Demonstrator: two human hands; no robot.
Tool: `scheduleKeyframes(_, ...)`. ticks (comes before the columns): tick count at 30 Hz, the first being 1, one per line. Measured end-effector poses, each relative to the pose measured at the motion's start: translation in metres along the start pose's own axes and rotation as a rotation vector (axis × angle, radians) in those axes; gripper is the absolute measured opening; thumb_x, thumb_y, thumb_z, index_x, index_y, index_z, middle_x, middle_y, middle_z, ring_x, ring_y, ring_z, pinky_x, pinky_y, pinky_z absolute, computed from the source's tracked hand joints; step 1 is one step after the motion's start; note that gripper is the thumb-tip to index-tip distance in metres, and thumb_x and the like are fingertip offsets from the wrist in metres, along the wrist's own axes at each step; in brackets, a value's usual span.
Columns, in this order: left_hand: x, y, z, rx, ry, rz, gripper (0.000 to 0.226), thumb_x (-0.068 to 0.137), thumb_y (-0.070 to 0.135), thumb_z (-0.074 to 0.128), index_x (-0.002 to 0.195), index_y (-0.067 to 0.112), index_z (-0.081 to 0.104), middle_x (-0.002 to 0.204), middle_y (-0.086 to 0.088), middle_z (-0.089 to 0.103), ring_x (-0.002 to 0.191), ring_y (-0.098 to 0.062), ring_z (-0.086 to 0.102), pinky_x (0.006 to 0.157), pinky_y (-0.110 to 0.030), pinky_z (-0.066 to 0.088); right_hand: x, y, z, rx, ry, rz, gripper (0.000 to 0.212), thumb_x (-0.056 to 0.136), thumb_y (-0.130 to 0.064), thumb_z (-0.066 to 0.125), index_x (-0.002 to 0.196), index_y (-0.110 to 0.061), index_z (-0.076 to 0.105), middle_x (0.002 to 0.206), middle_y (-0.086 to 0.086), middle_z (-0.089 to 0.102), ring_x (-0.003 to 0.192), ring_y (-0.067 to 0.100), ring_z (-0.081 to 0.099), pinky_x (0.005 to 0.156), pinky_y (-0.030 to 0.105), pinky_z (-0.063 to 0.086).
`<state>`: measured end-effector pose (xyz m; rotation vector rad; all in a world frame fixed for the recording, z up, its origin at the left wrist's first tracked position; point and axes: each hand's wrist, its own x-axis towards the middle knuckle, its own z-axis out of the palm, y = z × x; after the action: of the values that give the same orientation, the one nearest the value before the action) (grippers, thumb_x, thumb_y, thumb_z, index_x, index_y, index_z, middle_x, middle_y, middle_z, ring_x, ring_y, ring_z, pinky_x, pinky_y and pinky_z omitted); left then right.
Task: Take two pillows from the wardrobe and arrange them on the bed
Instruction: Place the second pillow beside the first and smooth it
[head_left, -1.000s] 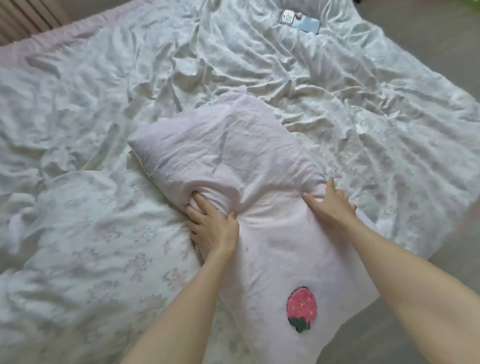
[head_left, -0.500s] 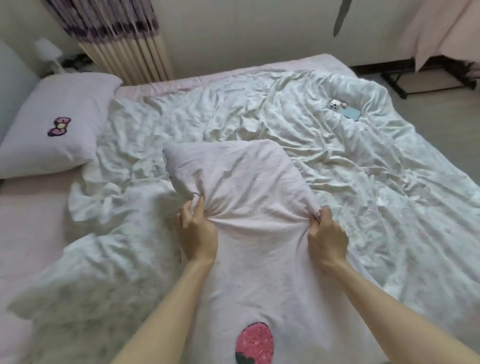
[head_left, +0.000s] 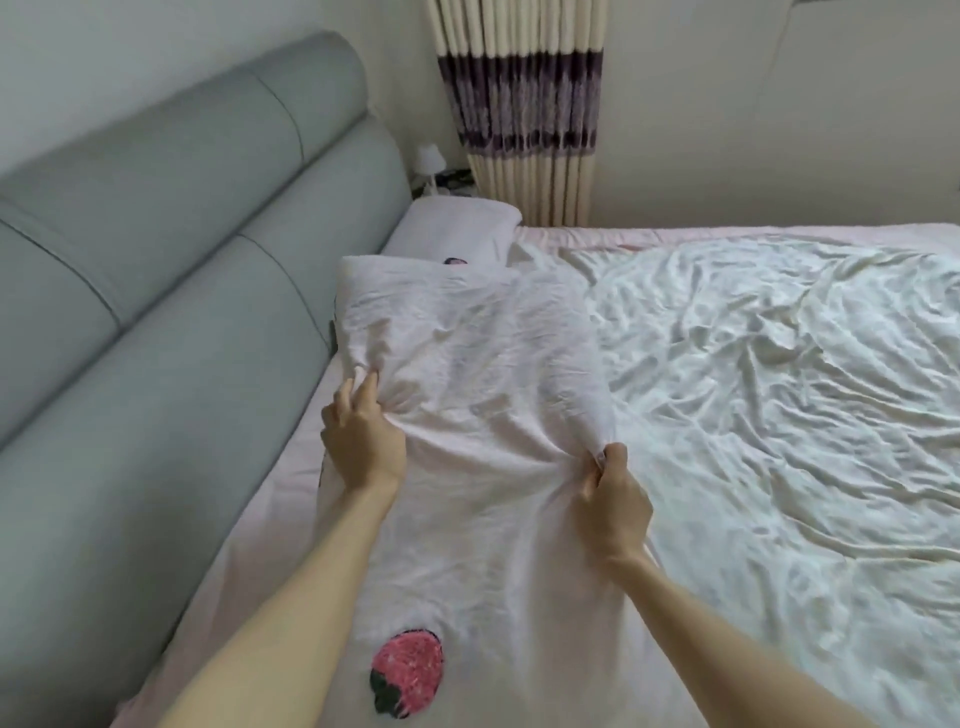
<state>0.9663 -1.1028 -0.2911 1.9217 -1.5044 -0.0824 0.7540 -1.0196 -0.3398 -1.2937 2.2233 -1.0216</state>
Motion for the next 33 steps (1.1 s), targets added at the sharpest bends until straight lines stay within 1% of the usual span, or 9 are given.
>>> scheduleKeyframes(3, 0.042, -0.079, -0.026, 0.031, -0.043, -0.047, 0.045, 0.085, -0.007, 0.043, 0.127, 0.007, 0.052, 0.136, -0.019, 0.047, 0.115, -0.043, 0.044, 0.092, -0.048, 0.039, -0.018, -0.056, 0.067, 0.003, -0.043, -0.005, 0.006, 0.089, -0.008, 0.039, 0.086, -0.012, 0.038, 0.068, 0.010, 0.054, 0.072, 0.037, 0.057, 0.060, 0.035, 0.029)
scheduleKeyframes(7, 0.082, -0.160, -0.041, -0.027, -0.166, -0.120, 0.045, 0.088, -0.001, 0.043, 0.132, 0.007, 0.046, 0.143, -0.019, 0.039, 0.126, -0.039, 0.039, 0.103, -0.045, 0.035, -0.039, -0.103, 0.132, 0.018, -0.070, -0.002, 0.007, 0.090, -0.007, 0.036, 0.087, -0.013, 0.036, 0.069, 0.012, 0.056, 0.072, 0.038, 0.057, 0.060, 0.035, 0.028)
scheduleKeyframes(11, 0.118, -0.223, -0.034, 0.026, -0.365, -0.188, 0.053, 0.088, 0.012, 0.049, 0.139, 0.012, 0.036, 0.150, -0.012, 0.030, 0.136, -0.032, 0.028, 0.113, -0.043, 0.025, -0.050, -0.128, 0.196, -0.009, -0.191, 0.056, 0.012, 0.088, -0.004, 0.030, 0.083, -0.014, 0.033, 0.066, -0.001, 0.046, 0.077, 0.037, 0.056, 0.060, 0.037, 0.031)
scheduleKeyframes(13, 0.119, -0.248, -0.022, 0.107, -0.462, -0.192, 0.055, 0.088, 0.019, 0.051, 0.140, 0.017, 0.033, 0.152, -0.006, 0.027, 0.140, -0.028, 0.022, 0.115, -0.047, 0.020, -0.045, -0.132, 0.227, -0.135, -0.322, 0.046, 0.017, 0.091, -0.007, 0.030, 0.100, -0.011, 0.044, 0.093, 0.008, 0.056, 0.097, 0.037, 0.054, 0.073, 0.042, 0.041)
scheduleKeyframes(15, 0.107, -0.259, -0.012, 0.134, -0.530, -0.224, 0.055, 0.088, 0.022, 0.051, 0.140, 0.016, 0.033, 0.151, -0.006, 0.029, 0.140, -0.027, 0.021, 0.113, -0.051, 0.022, -0.036, -0.131, 0.241, -0.307, -0.425, 0.031, 0.030, 0.096, -0.014, 0.033, 0.125, -0.010, 0.039, 0.128, 0.012, 0.047, 0.117, 0.034, 0.046, 0.092, 0.045, 0.039)
scheduleKeyframes(16, 0.099, -0.273, -0.007, 0.136, -0.547, -0.259, 0.054, 0.088, 0.022, 0.051, 0.139, 0.014, 0.033, 0.150, -0.008, 0.030, 0.139, -0.027, 0.023, 0.113, -0.050, 0.023, -0.035, -0.130, 0.256, -0.360, -0.472, 0.021, 0.034, 0.096, -0.015, 0.035, 0.130, -0.011, 0.036, 0.135, 0.013, 0.042, 0.121, 0.033, 0.042, 0.096, 0.046, 0.037)
scheduleKeyframes(22, 0.051, -0.345, 0.005, 0.103, -0.595, -0.468, 0.053, 0.088, 0.018, 0.050, 0.139, 0.013, 0.034, 0.149, -0.012, 0.029, 0.137, -0.029, 0.027, 0.112, -0.042, 0.026, -0.045, -0.111, 0.305, -0.463, -0.635, -0.005, 0.045, 0.093, -0.015, 0.038, 0.137, -0.014, 0.030, 0.143, 0.014, 0.034, 0.128, 0.035, 0.032, 0.101, 0.048, 0.034)
scheduleKeyframes(29, 0.069, -0.406, 0.042, -0.008, -0.609, -0.551, 0.064, 0.087, 0.027, 0.055, 0.143, 0.013, 0.027, 0.148, -0.016, 0.031, 0.136, -0.032, 0.030, 0.112, -0.046, 0.029, -0.043, -0.110, 0.352, -0.555, -0.497, -0.018, 0.047, 0.092, -0.020, 0.042, 0.137, -0.011, 0.028, 0.142, 0.017, 0.031, 0.127, 0.037, 0.032, 0.100, 0.047, 0.033)
scheduleKeyframes(33, 0.092, -0.430, 0.086, -0.195, -0.703, -0.704, 0.084, 0.083, 0.042, 0.061, 0.146, 0.019, 0.011, 0.154, -0.014, 0.021, 0.139, -0.030, 0.026, 0.114, -0.043, 0.024, -0.028, -0.105, 0.380, -0.549, -0.361, 0.198, 0.056, 0.091, -0.031, 0.043, 0.139, -0.014, 0.021, 0.142, 0.018, 0.030, 0.124, 0.040, 0.033, 0.099, 0.052, 0.033)
